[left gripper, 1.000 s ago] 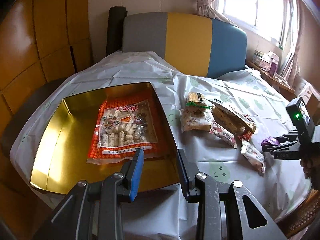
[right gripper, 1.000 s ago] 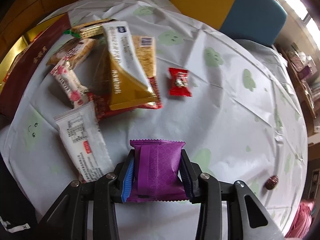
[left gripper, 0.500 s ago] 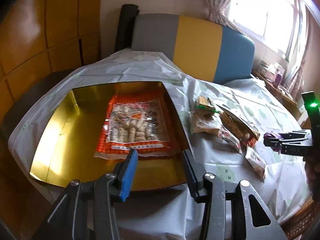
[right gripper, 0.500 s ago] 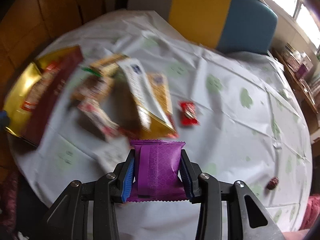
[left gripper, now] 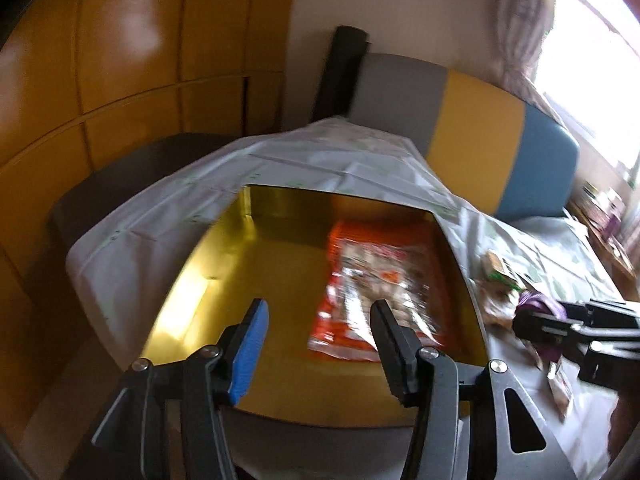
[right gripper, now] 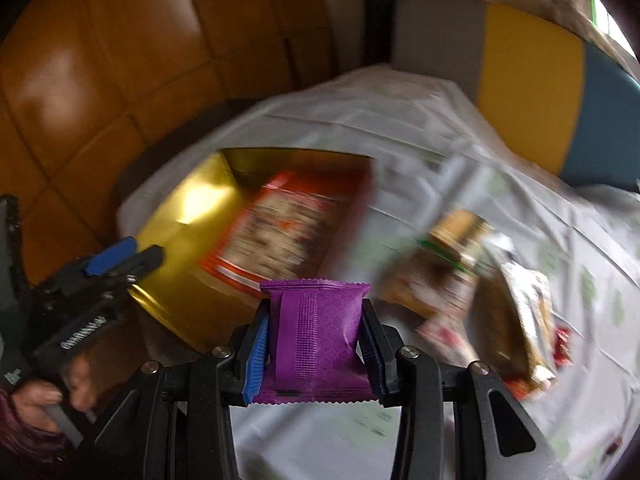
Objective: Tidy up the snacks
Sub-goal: 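Carry the purple snack to the gold tin and release it with the right tool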
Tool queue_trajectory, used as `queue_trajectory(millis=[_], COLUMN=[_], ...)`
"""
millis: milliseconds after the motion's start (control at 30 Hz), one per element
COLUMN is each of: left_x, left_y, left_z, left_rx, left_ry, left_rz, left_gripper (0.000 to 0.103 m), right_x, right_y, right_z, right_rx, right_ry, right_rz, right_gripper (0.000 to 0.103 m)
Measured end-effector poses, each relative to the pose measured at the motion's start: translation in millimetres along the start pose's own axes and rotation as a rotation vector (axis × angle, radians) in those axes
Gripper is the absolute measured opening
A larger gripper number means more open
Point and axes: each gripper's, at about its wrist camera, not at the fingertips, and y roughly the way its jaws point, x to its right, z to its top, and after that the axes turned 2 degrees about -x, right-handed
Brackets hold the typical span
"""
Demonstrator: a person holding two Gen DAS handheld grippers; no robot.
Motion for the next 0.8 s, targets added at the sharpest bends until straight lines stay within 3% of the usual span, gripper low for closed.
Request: queue_trajectory(millis=[167, 367, 600, 800], left_x=[-18, -16, -7, 17], left_y=[3, 9, 6, 4], left_z=[4, 1, -2, -9], left_rx=[0.004, -0.013, -0.015, -0.03], left_ry=[-0.047, -0.043, -0.007, 0.071], left_rz=[0.019, 0.018, 0.001, -0.053], left_gripper=[0.054, 0.054, 0.054, 0.054], right_x=[-32, -37, -22, 17], right_y=[31, 48, 39, 10], right_z=[11, 6, 1, -12], right_rx=[-0.045, -0.089, -0.07, -0.035], right_ry=[-0.04, -0.029, 0.007, 0.055], right_rz=[0.049, 0.039, 0.026, -0.056], right_gripper=[0.043, 0.05, 0.051, 0.051])
